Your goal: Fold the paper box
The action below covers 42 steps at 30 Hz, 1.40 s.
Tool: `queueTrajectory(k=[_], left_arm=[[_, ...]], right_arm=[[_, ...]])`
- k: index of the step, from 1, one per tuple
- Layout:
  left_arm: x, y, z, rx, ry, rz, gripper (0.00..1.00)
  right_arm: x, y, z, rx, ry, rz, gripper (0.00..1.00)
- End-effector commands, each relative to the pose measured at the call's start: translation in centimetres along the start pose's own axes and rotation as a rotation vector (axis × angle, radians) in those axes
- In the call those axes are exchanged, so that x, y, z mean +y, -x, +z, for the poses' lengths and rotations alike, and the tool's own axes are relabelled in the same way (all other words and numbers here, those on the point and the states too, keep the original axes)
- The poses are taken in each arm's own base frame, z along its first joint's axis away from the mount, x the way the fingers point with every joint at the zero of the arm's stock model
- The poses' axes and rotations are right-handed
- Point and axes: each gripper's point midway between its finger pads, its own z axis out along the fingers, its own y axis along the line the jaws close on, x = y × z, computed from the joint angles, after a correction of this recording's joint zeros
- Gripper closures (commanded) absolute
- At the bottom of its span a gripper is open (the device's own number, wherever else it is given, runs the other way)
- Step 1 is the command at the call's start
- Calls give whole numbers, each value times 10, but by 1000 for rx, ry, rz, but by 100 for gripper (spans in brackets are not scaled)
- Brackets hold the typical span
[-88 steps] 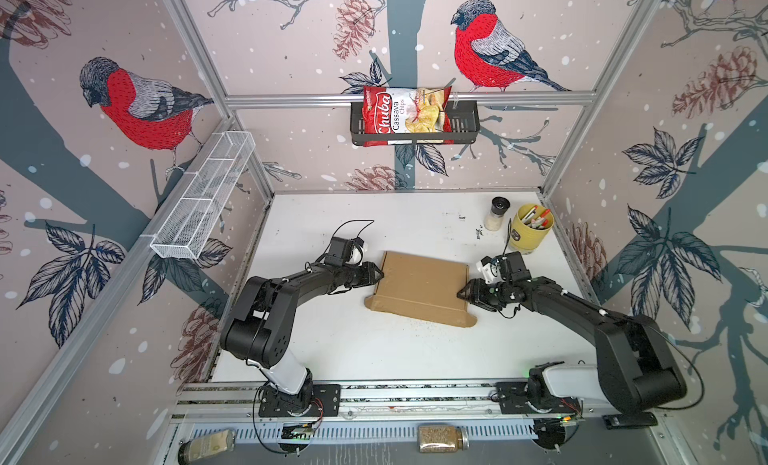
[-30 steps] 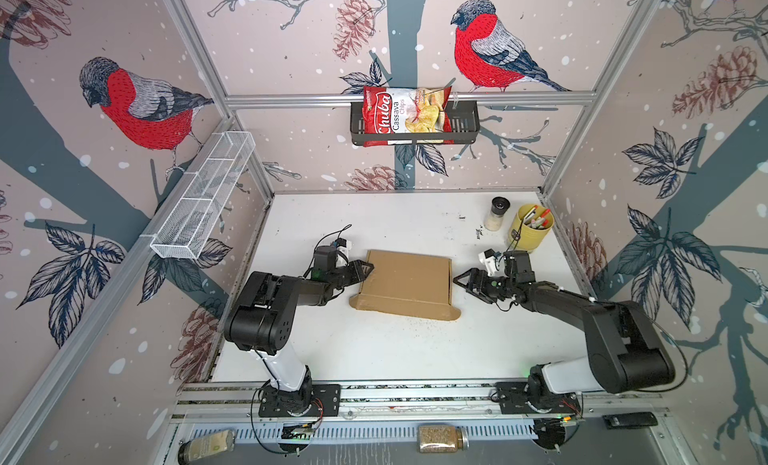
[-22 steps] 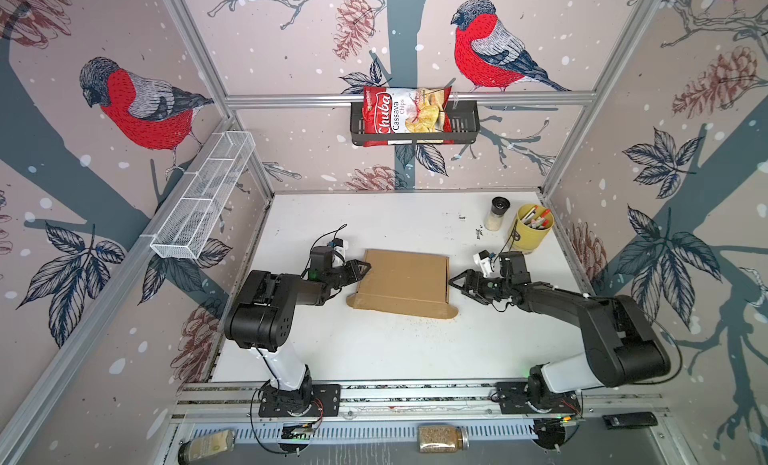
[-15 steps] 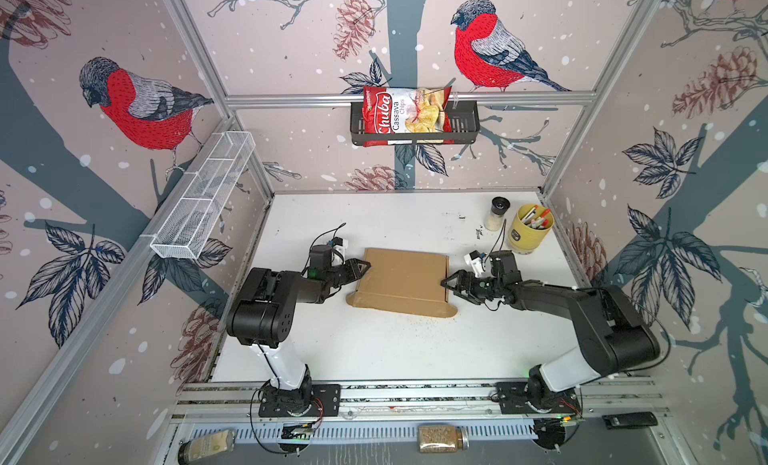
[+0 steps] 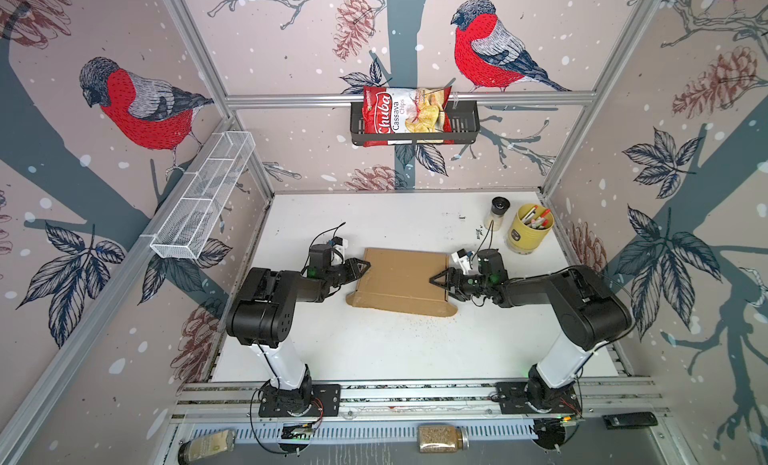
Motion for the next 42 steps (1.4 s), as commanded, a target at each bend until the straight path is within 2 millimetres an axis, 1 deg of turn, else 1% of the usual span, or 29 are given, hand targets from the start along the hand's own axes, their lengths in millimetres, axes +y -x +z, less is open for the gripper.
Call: queueTrajectory(k=[1, 4, 7, 10, 13, 16, 17, 19, 21, 22, 24, 25, 26, 28, 30, 32, 34, 35, 36, 37, 39, 41, 42], left_arm=[[42, -30, -5, 77, 197, -105, 59], [30, -22, -6, 54, 152, -107, 53], [10, -7, -11, 16, 91, -97, 45], [-11, 13, -24, -36, 72, -47, 36], [-23, 35, -43, -97, 134, 38, 27], [-27, 63, -73, -215, 266, 145, 16], [-29, 74, -87, -268, 318, 180, 12], [-34, 96, -117, -393, 412, 216, 6], [-39, 116, -154, -562, 502, 199, 4], [-41, 123, -172, -640, 527, 181, 3], [-50, 127, -203, -773, 545, 164, 3], [-61, 129, -213, -820, 515, 201, 3], [-77, 130, -218, -841, 467, 272, 4], [-104, 131, -218, -800, 393, 387, 14], [-133, 123, -202, -668, 291, 545, 20], [-152, 110, -187, -556, 235, 618, 27], [-173, 88, -170, -457, 244, 770, 30], [-181, 74, -162, -411, 275, 871, 30], [-192, 56, -153, -364, 297, 982, 30], [-198, 42, -147, -331, 316, 1066, 29], [-209, 13, -136, -269, 341, 1231, 25], [-214, -8, -130, -219, 347, 1329, 18], [-217, -20, -127, -179, 322, 1372, 14]], right_arm=[[18, 6, -1, -25, 79, 2, 28], [21, 8, -3, -37, 92, 19, 33], [23, 8, -4, -40, 96, 32, 36], [25, 9, -6, -43, 103, 40, 39], [30, 11, -9, -46, 114, 47, 41], [39, 11, -12, -39, 137, 56, 43], [42, 11, -13, -34, 143, 59, 43], [48, 10, -16, -23, 150, 63, 44], [53, 9, -21, -9, 159, 69, 44], [55, 9, -23, -5, 160, 73, 44], [58, 7, -28, 15, 162, 90, 45], [59, 6, -30, 25, 164, 101, 45], [60, 5, -32, 33, 161, 113, 45], [60, 6, -36, 42, 149, 139, 47], [65, 9, -40, 42, 150, 154, 48], [72, 11, -43, 37, 158, 164, 49], [76, 13, -45, 38, 164, 180, 50], [76, 13, -46, 37, 165, 195, 51], [77, 13, -46, 38, 171, 208, 51], [78, 13, -47, 38, 176, 220, 52], [81, 13, -48, 42, 199, 250, 53], [82, 15, -51, 39, 215, 283, 54], [84, 16, -52, 37, 221, 293, 54]])
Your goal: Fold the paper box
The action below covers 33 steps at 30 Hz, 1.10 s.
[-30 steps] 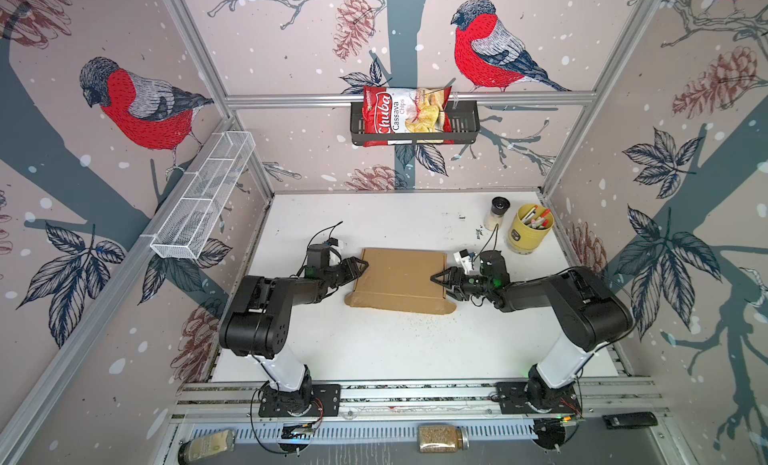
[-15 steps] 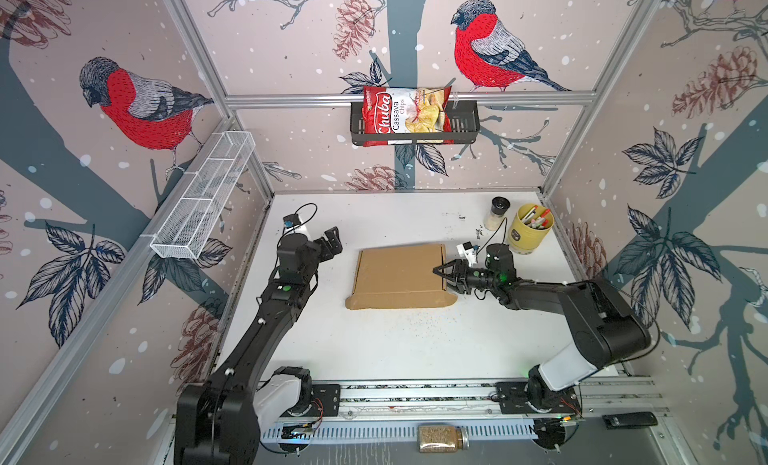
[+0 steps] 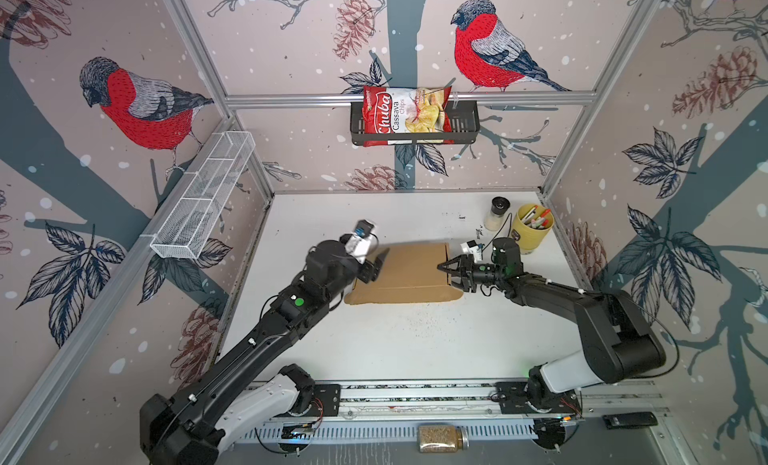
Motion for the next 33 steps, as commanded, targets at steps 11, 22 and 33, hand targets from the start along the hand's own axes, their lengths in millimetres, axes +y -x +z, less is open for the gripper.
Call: queueTrajectory(k=[11, 22, 33], left_arm=[[-65, -48, 3, 147, -133, 530, 7], [-58, -74, 26, 172, -7, 754, 7], [-38, -71, 35, 135, 172, 905, 12]], right_arm=[[31, -3, -8, 24, 93, 76, 57], [42, -10, -12, 33, 125, 105, 60], [43, -20, -14, 56, 125, 117, 60]])
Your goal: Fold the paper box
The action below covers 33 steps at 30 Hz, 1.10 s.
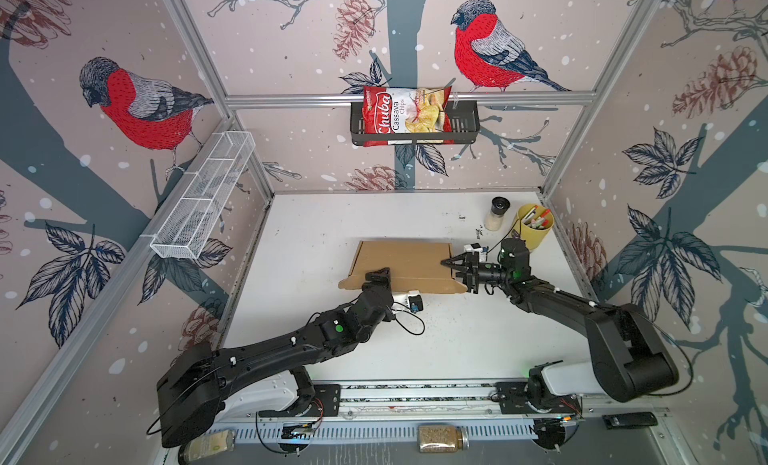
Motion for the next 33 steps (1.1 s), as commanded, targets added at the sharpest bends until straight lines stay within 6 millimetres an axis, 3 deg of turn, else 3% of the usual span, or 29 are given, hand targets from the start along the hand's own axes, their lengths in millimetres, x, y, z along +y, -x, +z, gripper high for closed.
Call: queueTrajectory(k=[1, 7, 16, 33], left_arm=[[21, 8, 0, -19, 87, 14, 13], [17, 9, 2, -16, 59, 26, 18], [11, 9, 6, 0, 14, 27, 35], [15, 4, 1, 33, -10, -14, 52]], right_arm=[[9, -9, 0, 44, 26, -27, 60], [8, -14, 3, 63, 7, -51, 60], [8, -15, 3, 66, 5, -57, 57], [3, -10, 1, 50, -3, -68, 32]])
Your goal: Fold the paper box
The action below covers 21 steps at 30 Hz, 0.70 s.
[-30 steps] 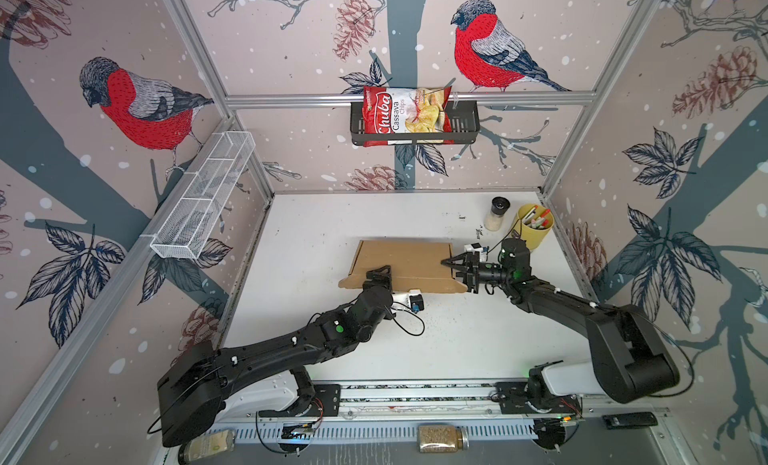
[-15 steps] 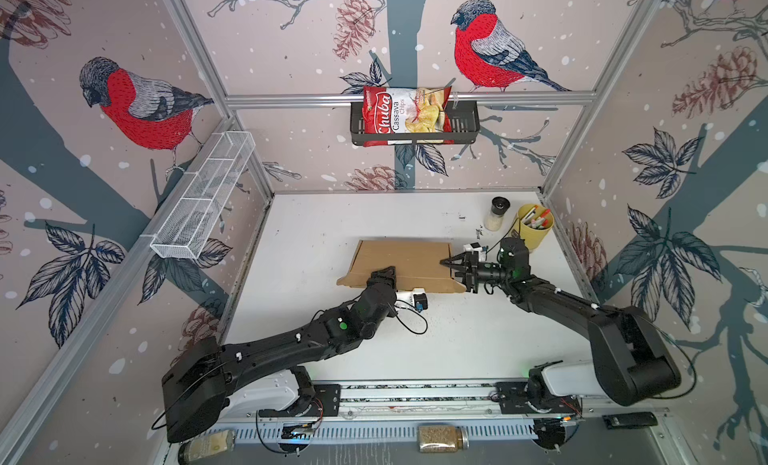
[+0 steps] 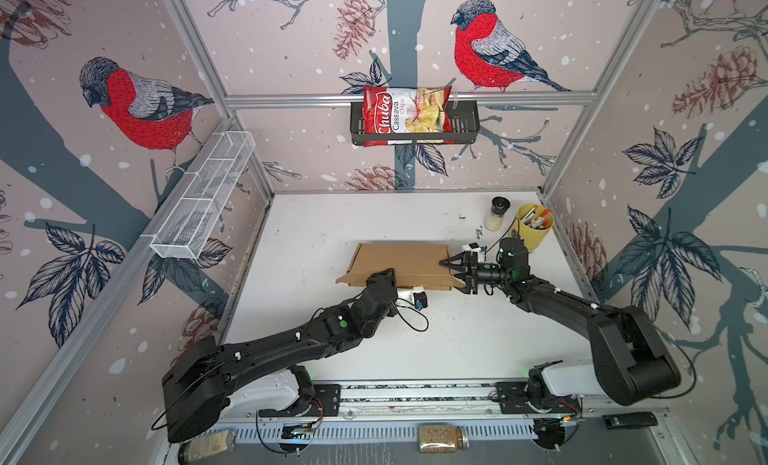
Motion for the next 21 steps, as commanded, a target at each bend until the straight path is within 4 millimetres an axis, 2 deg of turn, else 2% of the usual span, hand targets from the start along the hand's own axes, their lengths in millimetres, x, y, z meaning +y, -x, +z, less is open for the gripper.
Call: queueTrajectory(k=[1, 5, 13, 21], left_arm=[[7, 0, -3, 11, 4, -40, 53], [6, 1, -5, 16, -34, -66, 56], [0, 7, -9, 26, -145, -125, 57], [0, 23, -21, -8, -312, -224, 58]], right_arm=[[0, 0, -3, 8, 4, -36, 30], [-1, 8, -11, -33, 2, -49, 25], [-13, 29, -32, -132, -9, -58, 24], [-43, 60, -58, -288, -159, -121, 23]])
